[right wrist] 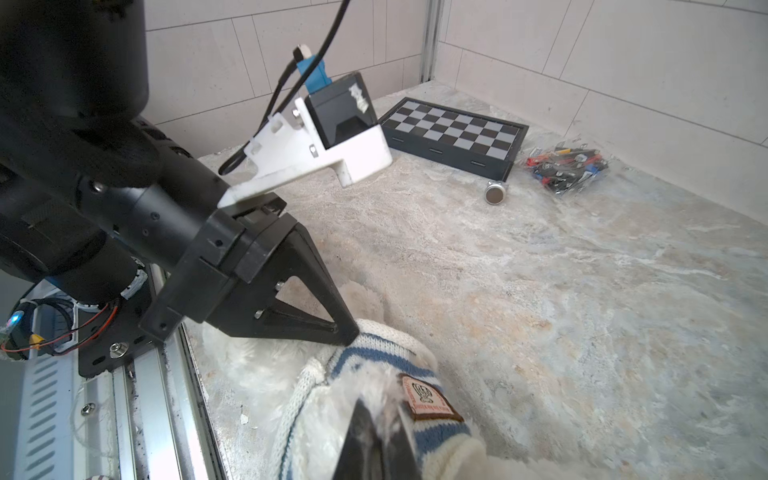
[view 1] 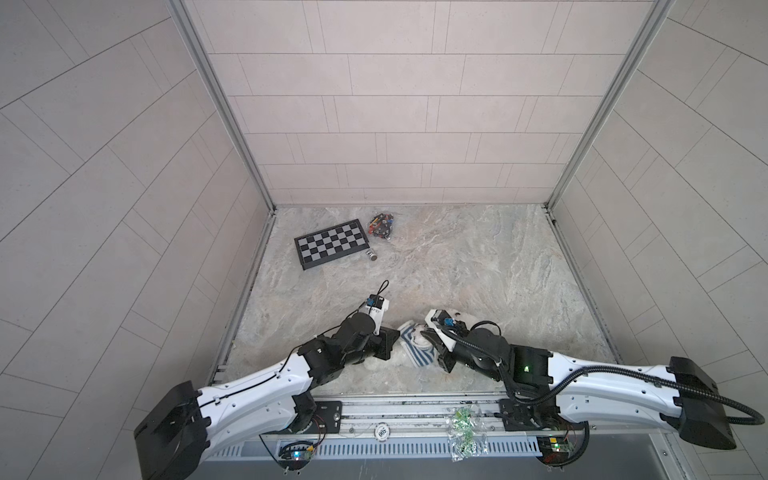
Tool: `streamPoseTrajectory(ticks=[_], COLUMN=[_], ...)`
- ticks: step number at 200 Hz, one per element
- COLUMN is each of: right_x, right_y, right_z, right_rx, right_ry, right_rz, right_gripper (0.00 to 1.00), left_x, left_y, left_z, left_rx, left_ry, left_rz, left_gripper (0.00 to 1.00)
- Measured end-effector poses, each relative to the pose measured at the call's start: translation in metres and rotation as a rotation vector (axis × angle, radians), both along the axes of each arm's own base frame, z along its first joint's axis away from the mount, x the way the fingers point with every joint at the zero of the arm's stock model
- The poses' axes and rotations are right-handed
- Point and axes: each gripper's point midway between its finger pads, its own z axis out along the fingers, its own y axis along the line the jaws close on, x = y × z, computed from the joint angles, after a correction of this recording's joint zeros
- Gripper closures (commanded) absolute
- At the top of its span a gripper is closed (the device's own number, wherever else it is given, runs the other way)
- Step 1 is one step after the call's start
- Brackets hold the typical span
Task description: Dress the teddy bear
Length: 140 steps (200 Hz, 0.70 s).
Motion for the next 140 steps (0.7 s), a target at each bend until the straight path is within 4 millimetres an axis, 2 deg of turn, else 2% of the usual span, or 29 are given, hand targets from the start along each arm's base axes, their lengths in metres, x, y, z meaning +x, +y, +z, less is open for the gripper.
streamPoseTrajectory(ticks=[45,65,112,140], right_x=[-0.018,-0.024,-0.034,-0.039], right_y=[0.007,0.007,0.019,0.028], right_z=[0.002,0.005,-0.006,-0.018], right_rx=[-0.002,-0.006,-0.057,-0.1], right_ry=[0.002,-0.011,0.011,0.028], right_rz=[0.123,0.165,0.254,0.293], right_gripper=[0.63,0.57,0.55,0.63], left_x=[-0.001,-0.002,-0.002,-0.002], left_y=[-0.002,-0.004,-0.005,-0.005], left_z=[-0.004,-0.005,-0.004,-0.004], left_rx=[0.003,0.002,-0.003,-0.004], left_ry=[0.012,0.017,0.016,0.017], left_rz=[-0.011,-0.017,-0.021,-0.022], left_gripper=[1.0,1.0,1.0,1.0])
